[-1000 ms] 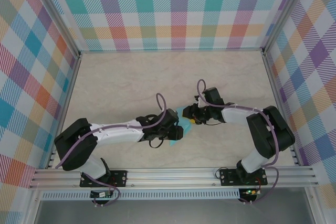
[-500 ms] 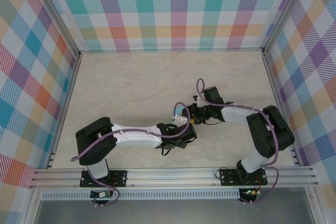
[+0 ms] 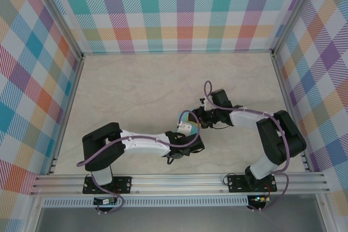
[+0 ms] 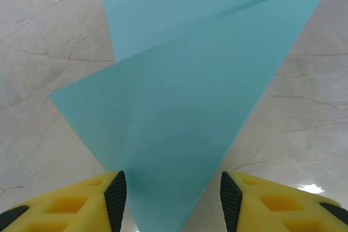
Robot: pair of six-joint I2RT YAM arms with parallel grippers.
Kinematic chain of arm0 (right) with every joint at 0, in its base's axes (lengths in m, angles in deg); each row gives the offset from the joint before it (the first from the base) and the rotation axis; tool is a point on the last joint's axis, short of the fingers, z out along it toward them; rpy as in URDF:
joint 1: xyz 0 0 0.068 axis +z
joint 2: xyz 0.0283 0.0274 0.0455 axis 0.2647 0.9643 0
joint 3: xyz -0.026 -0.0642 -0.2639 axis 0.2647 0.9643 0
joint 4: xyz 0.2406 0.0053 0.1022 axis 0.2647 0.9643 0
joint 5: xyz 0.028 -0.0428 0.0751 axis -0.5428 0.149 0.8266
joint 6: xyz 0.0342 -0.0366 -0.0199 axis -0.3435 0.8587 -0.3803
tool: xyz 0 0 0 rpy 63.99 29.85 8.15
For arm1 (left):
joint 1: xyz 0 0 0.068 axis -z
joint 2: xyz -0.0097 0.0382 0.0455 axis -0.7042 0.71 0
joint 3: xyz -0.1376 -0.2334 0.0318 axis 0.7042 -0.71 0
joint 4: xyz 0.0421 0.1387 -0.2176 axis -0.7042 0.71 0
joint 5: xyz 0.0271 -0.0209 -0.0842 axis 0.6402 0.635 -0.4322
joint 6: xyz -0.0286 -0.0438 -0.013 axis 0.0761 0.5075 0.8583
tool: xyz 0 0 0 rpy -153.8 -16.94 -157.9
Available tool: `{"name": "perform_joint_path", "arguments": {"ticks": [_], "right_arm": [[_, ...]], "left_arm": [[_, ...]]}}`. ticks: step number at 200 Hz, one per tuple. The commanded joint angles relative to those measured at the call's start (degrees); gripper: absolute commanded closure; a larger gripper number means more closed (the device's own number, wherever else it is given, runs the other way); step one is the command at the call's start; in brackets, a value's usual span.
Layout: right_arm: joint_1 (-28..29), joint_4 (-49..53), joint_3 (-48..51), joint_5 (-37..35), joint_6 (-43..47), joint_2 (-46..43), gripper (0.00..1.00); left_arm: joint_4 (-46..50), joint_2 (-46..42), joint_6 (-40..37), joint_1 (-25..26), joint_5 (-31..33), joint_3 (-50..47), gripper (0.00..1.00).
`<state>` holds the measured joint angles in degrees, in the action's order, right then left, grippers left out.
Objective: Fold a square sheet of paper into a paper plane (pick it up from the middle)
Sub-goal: Fourth fold the wing at the center of the table.
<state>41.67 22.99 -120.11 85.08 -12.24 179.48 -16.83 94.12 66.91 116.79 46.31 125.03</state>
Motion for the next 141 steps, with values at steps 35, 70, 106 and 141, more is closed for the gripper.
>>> {"name": "perform_joint_path", "arguments": {"ticks": [35,70,106,141], "right_arm": [[0.2,0.42,0.05,0.56,-0.5,-0.78,0.63],[0.22,0.6,0.25,0.29,-0.57,-0.78,0.63],[0.22,0.55,0.54,-0.04,-0.74,-0.92,0.63],[0.23,0.9,0.45,-0.29,-0.74,-0.87,0.63]], "left_arm": [[-1.5,-0.4,0.89,0.55,1.05,-1.55,0.6],[-1.5,-0.87,0.64,0.57,1.35,-1.91,0.7],[-1.72,-0.71,0.27,0.57,0.87,-1.89,0.73],[-1.72,-0.66,-0.32,0.56,0.81,-1.85,0.78]]}}
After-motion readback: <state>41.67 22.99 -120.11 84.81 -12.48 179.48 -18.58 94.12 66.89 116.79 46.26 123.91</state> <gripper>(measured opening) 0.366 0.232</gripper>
